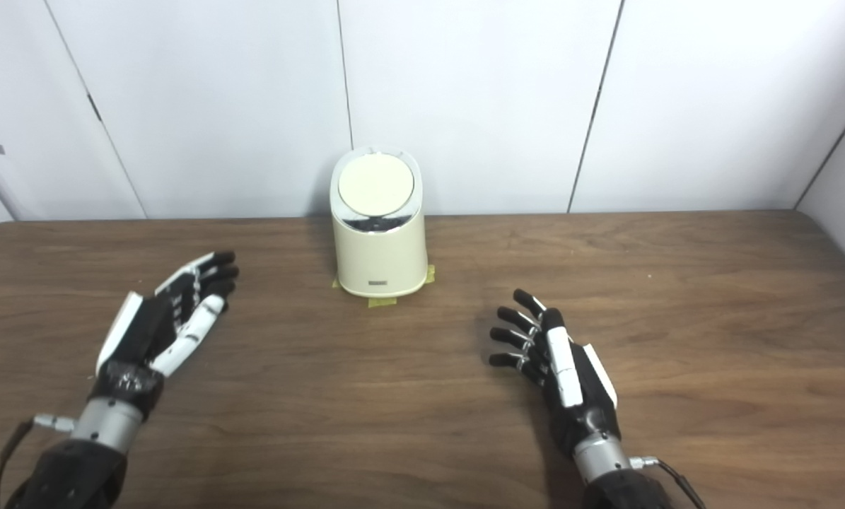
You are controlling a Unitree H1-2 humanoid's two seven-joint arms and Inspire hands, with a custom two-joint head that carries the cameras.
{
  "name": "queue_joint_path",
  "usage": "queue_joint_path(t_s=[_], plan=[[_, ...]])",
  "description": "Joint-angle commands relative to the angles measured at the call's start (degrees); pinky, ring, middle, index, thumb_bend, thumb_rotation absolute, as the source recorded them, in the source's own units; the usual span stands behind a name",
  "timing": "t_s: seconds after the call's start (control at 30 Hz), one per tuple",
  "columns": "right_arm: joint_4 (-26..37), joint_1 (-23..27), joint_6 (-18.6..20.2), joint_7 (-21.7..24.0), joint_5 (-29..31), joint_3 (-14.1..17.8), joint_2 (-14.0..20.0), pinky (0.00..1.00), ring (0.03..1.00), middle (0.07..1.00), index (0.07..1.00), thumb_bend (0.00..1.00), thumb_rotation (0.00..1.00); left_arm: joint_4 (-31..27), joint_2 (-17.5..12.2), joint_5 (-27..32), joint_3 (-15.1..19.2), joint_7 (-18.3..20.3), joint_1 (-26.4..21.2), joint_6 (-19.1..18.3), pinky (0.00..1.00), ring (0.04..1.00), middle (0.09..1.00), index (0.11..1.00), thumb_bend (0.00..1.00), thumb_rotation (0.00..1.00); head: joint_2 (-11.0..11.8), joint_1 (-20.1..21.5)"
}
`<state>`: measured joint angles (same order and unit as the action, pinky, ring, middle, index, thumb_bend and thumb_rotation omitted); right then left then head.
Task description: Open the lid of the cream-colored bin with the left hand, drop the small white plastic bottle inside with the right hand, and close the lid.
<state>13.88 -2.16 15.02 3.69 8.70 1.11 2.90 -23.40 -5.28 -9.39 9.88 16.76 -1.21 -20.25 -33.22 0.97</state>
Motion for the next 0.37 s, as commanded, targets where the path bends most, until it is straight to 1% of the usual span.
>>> queue_joint_path(t_s=[0.0,0.1,0.2,0.27,0.33], plan=[[2.88,1.53,-2.21,-0.06,-0.26,0.01,-0.25,0.60,0.764,0.825,0.879,0.62,0.96,-0.18,1.47,4.87,1.69,-2.48,-0.04,0.57,0.81,0.822,0.837,0.882,0.37,0.70,-0.07,0.03],[3.35,1.21,-3.50,-0.40,-1.12,0.10,-0.48,0.60,0.761,0.817,0.880,0.62,0.97,0.91,2.97,9.27,2.98,-4.35,1.41,1.80,0.84,0.838,0.850,0.886,0.39,0.72,-0.20,0.28],[3.56,0.77,-6.48,-1.45,-2.22,0.45,-1.34,0.60,0.758,0.802,0.864,0.59,0.97,1.63,3.22,11.13,2.62,-5.50,2.72,3.52,0.83,0.844,0.855,0.888,0.37,0.79,-0.41,0.77],[3.17,0.51,-9.21,-2.06,-3.33,0.49,-1.63,0.61,0.768,0.797,0.855,0.57,0.97,1.94,3.58,11.90,2.02,-6.32,3.58,4.52,0.84,0.852,0.860,0.887,0.38,0.79,-0.51,0.78],[2.76,0.15,-11.65,-2.78,-4.83,0.56,-1.96,0.62,0.773,0.800,0.854,0.57,0.98,2.77,4.40,12.77,1.39,-7.14,4.60,6.31,0.85,0.853,0.861,0.884,0.37,0.76,-0.70,0.87]])
